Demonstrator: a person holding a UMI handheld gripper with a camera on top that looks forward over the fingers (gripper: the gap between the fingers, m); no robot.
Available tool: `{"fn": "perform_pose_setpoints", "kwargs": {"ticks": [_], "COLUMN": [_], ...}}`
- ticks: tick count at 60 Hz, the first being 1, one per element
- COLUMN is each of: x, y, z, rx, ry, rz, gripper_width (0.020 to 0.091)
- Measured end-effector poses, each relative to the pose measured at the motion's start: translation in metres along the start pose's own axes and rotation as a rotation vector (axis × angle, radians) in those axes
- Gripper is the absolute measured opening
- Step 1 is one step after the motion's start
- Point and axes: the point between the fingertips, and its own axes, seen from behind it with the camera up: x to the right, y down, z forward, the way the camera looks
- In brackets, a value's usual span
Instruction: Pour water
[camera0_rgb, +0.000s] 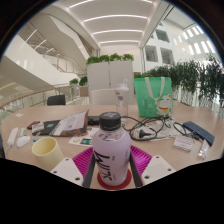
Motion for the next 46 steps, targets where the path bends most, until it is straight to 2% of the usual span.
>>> {"fn": "perform_pose_setpoints", "kwargs": {"ticks": [6,8,17,33,46], "x": [-0.003,-0.004,-0.026,-0.102,-0.151], "y": [0.005,0.01,0.007,-0.022,-0.045], "z": [-0.022,-0.033,-0.106,-0.234,-0.314], "rx": [-0.057,-0.083,-0.146,-0.146,-0.123], "ry": [0.008,0.017,0.057,0.142,0.206], "rz": [0.03,0.035,0.043,-0.015,-0.007], "gripper_width": [0.08,0.0844,0.0833,0.0835,0.0834]}}
